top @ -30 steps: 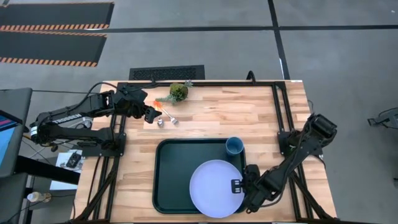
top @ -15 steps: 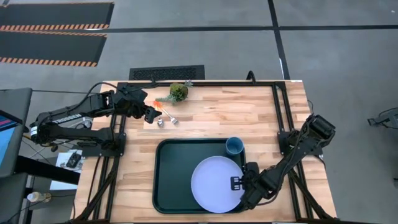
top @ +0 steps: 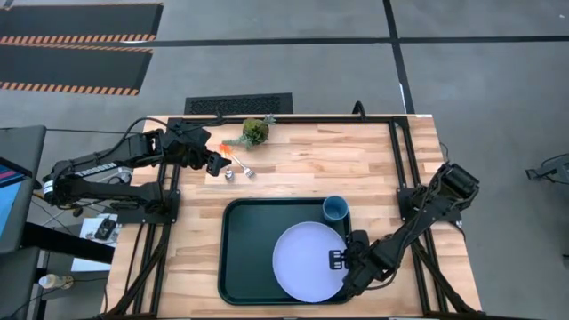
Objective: Pick and place plate/cup/fork/spoon on tray
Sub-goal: Put the violet plate on the black tray to the bottom of the blue cup, then put the orange fork on the black tray to the left of the violet plate
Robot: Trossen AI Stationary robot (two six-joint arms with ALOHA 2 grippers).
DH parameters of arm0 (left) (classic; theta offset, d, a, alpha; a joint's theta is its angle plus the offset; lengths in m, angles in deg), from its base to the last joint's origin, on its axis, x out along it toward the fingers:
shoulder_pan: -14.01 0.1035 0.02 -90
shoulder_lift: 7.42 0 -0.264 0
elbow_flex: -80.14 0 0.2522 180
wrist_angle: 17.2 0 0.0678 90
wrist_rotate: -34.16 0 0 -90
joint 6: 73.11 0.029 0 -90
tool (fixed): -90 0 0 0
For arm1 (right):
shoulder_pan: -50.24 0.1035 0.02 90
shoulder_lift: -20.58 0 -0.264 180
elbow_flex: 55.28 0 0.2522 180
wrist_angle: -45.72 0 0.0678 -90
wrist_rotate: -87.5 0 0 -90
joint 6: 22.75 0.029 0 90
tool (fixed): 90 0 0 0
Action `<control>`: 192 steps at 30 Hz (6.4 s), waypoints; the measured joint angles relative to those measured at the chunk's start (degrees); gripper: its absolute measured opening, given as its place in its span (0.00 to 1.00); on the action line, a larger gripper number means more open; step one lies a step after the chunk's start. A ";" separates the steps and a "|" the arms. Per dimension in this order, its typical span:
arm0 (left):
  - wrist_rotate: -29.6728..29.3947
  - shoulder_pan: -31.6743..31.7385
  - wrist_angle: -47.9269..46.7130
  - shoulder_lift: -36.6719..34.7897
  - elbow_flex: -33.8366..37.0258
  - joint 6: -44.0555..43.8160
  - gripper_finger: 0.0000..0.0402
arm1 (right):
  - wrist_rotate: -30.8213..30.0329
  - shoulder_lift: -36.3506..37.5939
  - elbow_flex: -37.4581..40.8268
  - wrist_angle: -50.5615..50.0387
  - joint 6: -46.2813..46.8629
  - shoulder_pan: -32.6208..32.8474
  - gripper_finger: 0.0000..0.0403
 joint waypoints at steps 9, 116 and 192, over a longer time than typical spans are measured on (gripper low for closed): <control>0.04 0.00 -0.02 0.00 0.00 0.04 0.64 | 2.94 -0.05 0.03 -1.32 -1.54 -0.82 0.15; 4.56 16.11 17.94 43.89 4.15 99.88 0.64 | -10.84 25.15 -0.43 -14.84 -22.47 -2.99 0.43; -25.39 -12.78 -2.18 36.06 -23.53 18.20 0.00 | -3.40 12.32 -19.33 21.89 -99.24 -51.02 0.56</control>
